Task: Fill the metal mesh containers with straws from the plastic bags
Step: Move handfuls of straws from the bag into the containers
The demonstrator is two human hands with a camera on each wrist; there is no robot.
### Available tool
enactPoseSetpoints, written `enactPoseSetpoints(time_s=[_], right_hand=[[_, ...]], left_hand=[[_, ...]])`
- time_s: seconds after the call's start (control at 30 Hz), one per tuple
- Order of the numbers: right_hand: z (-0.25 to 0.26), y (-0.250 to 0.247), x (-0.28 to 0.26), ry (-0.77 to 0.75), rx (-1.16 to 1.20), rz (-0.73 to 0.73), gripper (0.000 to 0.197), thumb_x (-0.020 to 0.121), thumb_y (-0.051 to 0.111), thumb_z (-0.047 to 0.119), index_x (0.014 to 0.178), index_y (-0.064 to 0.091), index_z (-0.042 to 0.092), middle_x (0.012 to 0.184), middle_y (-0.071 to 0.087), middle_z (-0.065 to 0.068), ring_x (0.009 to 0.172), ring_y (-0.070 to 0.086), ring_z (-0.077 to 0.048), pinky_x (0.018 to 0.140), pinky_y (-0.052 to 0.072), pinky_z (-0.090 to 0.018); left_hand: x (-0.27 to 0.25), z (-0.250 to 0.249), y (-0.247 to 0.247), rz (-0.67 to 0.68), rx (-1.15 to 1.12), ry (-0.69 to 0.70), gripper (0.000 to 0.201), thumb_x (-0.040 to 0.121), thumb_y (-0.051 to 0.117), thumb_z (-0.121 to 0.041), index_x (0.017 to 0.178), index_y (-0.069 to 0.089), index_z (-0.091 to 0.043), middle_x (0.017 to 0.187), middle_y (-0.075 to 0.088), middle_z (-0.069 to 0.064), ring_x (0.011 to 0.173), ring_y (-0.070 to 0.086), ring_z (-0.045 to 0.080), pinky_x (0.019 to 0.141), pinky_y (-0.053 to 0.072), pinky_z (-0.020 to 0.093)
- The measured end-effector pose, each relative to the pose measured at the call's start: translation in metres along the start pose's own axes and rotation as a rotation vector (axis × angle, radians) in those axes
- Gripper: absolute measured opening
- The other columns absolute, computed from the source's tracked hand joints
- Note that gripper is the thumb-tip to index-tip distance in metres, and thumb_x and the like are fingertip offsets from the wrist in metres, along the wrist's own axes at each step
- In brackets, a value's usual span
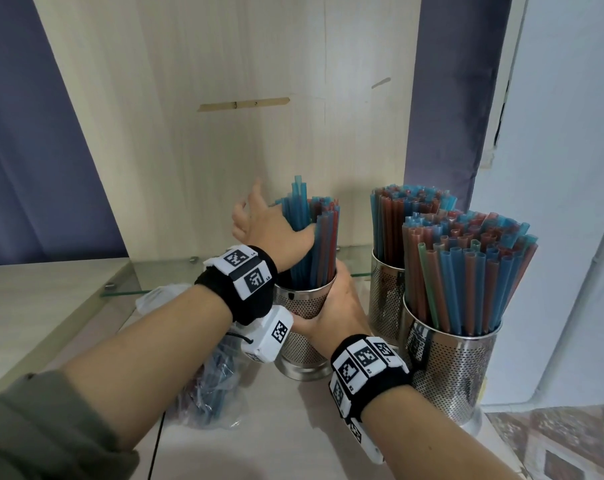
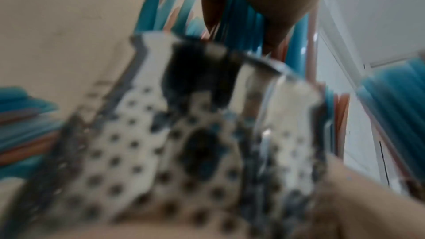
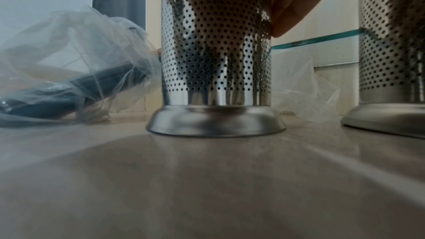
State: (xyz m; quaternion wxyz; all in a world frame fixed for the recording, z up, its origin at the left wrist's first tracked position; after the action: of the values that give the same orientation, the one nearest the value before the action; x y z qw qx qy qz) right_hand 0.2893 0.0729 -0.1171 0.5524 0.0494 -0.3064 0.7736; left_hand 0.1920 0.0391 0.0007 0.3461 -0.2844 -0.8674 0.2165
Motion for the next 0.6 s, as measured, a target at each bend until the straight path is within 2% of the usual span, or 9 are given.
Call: enactPoseSetpoints(time_s=[0.07,0.13,0.2,0.27,0.33,0.4,0.5,0.57,0.6], right_hand=[[-0.001,0.002,0.001,0.000,-0.012,-0.010,0.118,0.053,0.091,0.053,0.148,0.025,0.027,0.137,0.047,0.010,0.128,0.046,-0.007,0.107,0.042,-0.028],[-0.002,0.001,0.001,0.001,-0.027,-0.008,0.117,0.055,0.090,0.052,0.147,0.025,0.026,0.137,0.047,0.010,0.128,0.046,-0.008,0.106,0.041,-0.026],[-0.003,0.000,0.002,0.005,-0.028,-0.003,0.116,0.056,0.090,0.050,0.148,0.024,0.026,0.137,0.047,0.010,0.128,0.045,-0.007,0.104,0.038,-0.022],[-0.003,0.001,0.002,0.007,-0.029,-0.005,0.117,0.054,0.090,0.051,0.148,0.024,0.027,0.137,0.048,0.010,0.128,0.046,-0.008,0.106,0.041,-0.025],[-0.004,0.002,0.002,0.008,-0.029,-0.014,0.117,0.053,0.090,0.052,0.147,0.025,0.028,0.136,0.049,0.010,0.127,0.048,-0.009,0.106,0.043,-0.029],[-0.004,0.002,0.003,0.009,-0.024,-0.017,0.115,0.053,0.091,0.051,0.146,0.026,0.028,0.134,0.049,0.011,0.125,0.048,-0.008,0.105,0.043,-0.027],[-0.005,0.002,0.003,0.013,-0.025,-0.013,0.117,0.052,0.091,0.052,0.147,0.025,0.028,0.137,0.048,0.011,0.127,0.048,-0.008,0.107,0.042,-0.029],[-0.005,0.002,0.003,0.016,-0.034,-0.004,0.120,0.052,0.091,0.054,0.148,0.023,0.027,0.139,0.047,0.011,0.129,0.047,-0.009,0.109,0.042,-0.031],[-0.005,0.002,0.003,0.016,-0.032,-0.001,0.120,0.052,0.091,0.054,0.148,0.023,0.027,0.139,0.047,0.011,0.129,0.046,-0.009,0.109,0.042,-0.030]], left_hand=[[0.000,0.010,0.002,-0.029,0.028,0.139,0.062,0.075,0.075,-0.051,0.125,0.051,-0.023,0.158,0.006,0.007,0.143,0.006,0.034,0.117,0.014,0.050],[0.005,0.020,0.003,-0.051,0.039,0.231,0.058,0.069,0.075,-0.054,0.117,0.052,-0.032,0.158,0.006,0.003,0.143,0.005,0.031,0.113,0.014,0.049],[0.009,0.024,-0.001,-0.016,0.025,0.267,0.063,0.069,0.076,-0.054,0.122,0.048,-0.036,0.158,0.008,0.003,0.143,0.005,0.029,0.111,0.014,0.047],[0.010,0.025,-0.007,0.016,0.018,0.282,0.068,0.070,0.075,-0.054,0.128,0.043,-0.037,0.157,0.010,0.002,0.143,0.007,0.027,0.112,0.015,0.045],[0.012,0.027,-0.015,0.061,-0.009,0.280,0.071,0.072,0.075,-0.051,0.133,0.040,-0.038,0.156,0.013,0.002,0.143,0.010,0.027,0.113,0.017,0.045],[0.014,0.031,-0.027,0.095,-0.044,0.268,0.076,0.072,0.074,-0.050,0.138,0.036,-0.039,0.153,0.020,0.001,0.141,0.016,0.026,0.112,0.018,0.041],[0.016,0.040,-0.054,0.112,-0.167,0.230,0.076,0.071,0.065,-0.058,0.138,0.032,-0.040,0.148,0.030,-0.004,0.138,0.026,0.018,0.113,0.023,0.040],[0.018,0.052,-0.072,0.145,-0.243,0.150,0.076,0.078,0.063,-0.063,0.141,0.031,-0.033,0.149,0.033,-0.002,0.137,0.030,0.013,0.113,0.028,0.039],[0.018,0.061,-0.079,0.168,-0.258,0.094,0.083,0.076,0.062,-0.069,0.142,0.031,-0.030,0.149,0.034,0.001,0.136,0.032,0.013,0.112,0.030,0.038]])
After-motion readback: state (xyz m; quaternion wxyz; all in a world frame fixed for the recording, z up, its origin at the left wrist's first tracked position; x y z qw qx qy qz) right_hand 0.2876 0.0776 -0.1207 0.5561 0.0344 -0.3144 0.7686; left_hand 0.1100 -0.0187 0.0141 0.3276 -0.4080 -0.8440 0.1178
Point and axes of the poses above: each hand's wrist, its own x-axis towards the middle knuckle, its own y-axis out of the palm, z = x × y, the point moved 1 cm from there along x, towards the middle knuckle
